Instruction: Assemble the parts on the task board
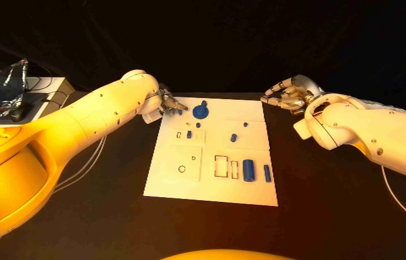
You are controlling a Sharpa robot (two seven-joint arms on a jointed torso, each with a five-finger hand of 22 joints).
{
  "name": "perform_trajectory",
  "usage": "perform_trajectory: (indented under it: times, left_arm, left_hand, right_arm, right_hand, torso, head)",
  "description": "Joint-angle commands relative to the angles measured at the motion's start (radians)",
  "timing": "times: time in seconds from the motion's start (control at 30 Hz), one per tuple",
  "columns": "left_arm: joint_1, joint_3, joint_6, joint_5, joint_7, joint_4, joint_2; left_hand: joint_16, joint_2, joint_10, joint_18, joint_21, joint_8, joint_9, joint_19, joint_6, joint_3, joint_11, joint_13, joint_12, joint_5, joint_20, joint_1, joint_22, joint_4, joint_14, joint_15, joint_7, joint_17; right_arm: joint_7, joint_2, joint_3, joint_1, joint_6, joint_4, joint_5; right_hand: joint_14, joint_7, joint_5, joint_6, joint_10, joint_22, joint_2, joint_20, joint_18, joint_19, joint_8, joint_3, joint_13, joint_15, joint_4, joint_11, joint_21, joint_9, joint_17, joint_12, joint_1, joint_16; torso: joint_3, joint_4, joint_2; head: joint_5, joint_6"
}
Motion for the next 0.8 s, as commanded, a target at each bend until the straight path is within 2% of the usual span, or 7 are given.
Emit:
perform_trajectory:
  times: [0.03,0.2,0.4,0.53,0.63,0.8]
  left_arm:
    - [0.001,-0.001,0.018,0.001,0.003,0.000,0.002]
    - [0.001,-0.002,0.014,0.001,0.002,0.001,0.001]
    - [0.001,-0.002,0.002,0.004,0.002,0.004,-0.001]
    - [0.001,-0.002,-0.007,0.012,0.006,0.008,-0.003]
    - [0.001,-0.002,-0.009,0.024,0.011,0.011,-0.003]
    - [0.001,-0.002,-0.010,0.038,0.022,0.016,-0.004]
  left_hand:
    - [0.004,0.001,-0.002,0.005,0.005,-0.003,-0.005,0.008,-0.002,0.011,0.000,-0.002,0.006,0.003,-0.002,0.013,0.002,-0.002,0.019,0.007,0.000,0.040]
    - [0.007,0.011,-0.002,0.004,0.009,0.004,-0.018,0.011,0.010,0.028,-0.002,-0.005,0.009,0.004,-0.002,0.028,0.007,-0.002,0.020,0.006,-0.003,0.042]
    - [0.007,0.031,0.001,0.003,0.015,0.042,-0.019,0.016,0.029,0.073,-0.012,-0.012,0.016,0.003,-0.006,0.052,0.016,-0.002,0.019,-0.002,-0.014,0.036]
    - [0.010,0.034,0.005,0.001,0.022,0.113,0.013,0.022,0.026,0.128,-0.025,-0.015,0.029,0.002,-0.015,0.073,0.026,-0.002,0.021,-0.013,-0.030,0.037]
    - [0.012,0.031,0.005,0.000,0.024,0.151,0.030,0.023,0.012,0.185,-0.031,-0.016,0.037,0.003,-0.020,0.094,0.030,-0.002,0.022,-0.018,-0.036,0.038]
    - [0.016,0.008,0.002,0.000,0.025,0.198,0.042,0.021,-0.009,0.306,-0.036,-0.020,0.047,0.001,-0.024,0.123,0.034,-0.007,0.023,-0.022,-0.041,0.040]
  right_arm:
    - [0.011,0.000,0.001,0.000,0.003,0.001,-0.008]
    - [0.012,0.001,0.001,0.000,0.003,0.000,-0.008]
    - [0.012,0.002,0.001,0.000,0.003,-0.001,-0.008]
    - [0.012,0.002,0.001,0.000,0.003,-0.003,-0.008]
    - [0.012,0.003,0.001,0.000,0.004,-0.004,-0.008]
    - [0.012,0.004,0.001,0.000,0.004,-0.005,-0.008]
  right_hand:
    - [0.083,0.002,0.007,-0.007,-0.002,0.164,0.000,-0.009,0.013,0.044,0.004,0.005,0.118,-0.007,0.000,-0.001,-0.003,0.001,0.156,0.000,-0.011,-0.005]
    - [0.083,0.002,0.007,-0.007,-0.002,0.164,0.000,-0.009,0.013,0.044,0.004,0.005,0.118,-0.007,0.000,-0.001,-0.003,0.001,0.156,0.000,-0.011,-0.005]
    - [0.083,0.002,0.007,-0.007,-0.002,0.164,0.000,-0.009,0.013,0.044,0.004,0.005,0.118,-0.007,0.000,-0.001,-0.003,0.001,0.156,0.000,-0.011,-0.005]
    - [0.083,0.002,0.007,-0.007,-0.002,0.164,0.000,-0.009,0.013,0.044,0.004,0.005,0.118,-0.007,0.000,-0.001,-0.003,0.001,0.156,0.000,-0.011,-0.005]
    - [0.083,0.002,0.007,-0.007,-0.002,0.164,0.000,-0.009,0.013,0.044,0.004,0.005,0.118,-0.007,0.000,-0.001,-0.003,0.001,0.156,0.000,-0.011,-0.005]
    - [0.083,0.002,0.007,-0.008,-0.002,0.164,0.000,-0.009,0.013,0.045,0.006,0.007,0.118,-0.007,0.000,-0.001,-0.003,0.002,0.157,0.000,-0.011,-0.005]
  torso:
    - [-0.0003,0.0016,0.000]
    - [-0.0008,0.0013,0.000]
    - [-0.0012,0.0001,0.000]
    - [-0.0013,0.0009,0.000]
    - [-0.0009,0.0013,0.000]
    - [-0.0004,0.0007,0.000]
  head:
    - [0.000,-0.002]
    - [0.001,-0.004]
    - [0.001,-0.006]
    - [0.001,-0.008]
    - [0.000,-0.008]
    - [0.001,-0.008]
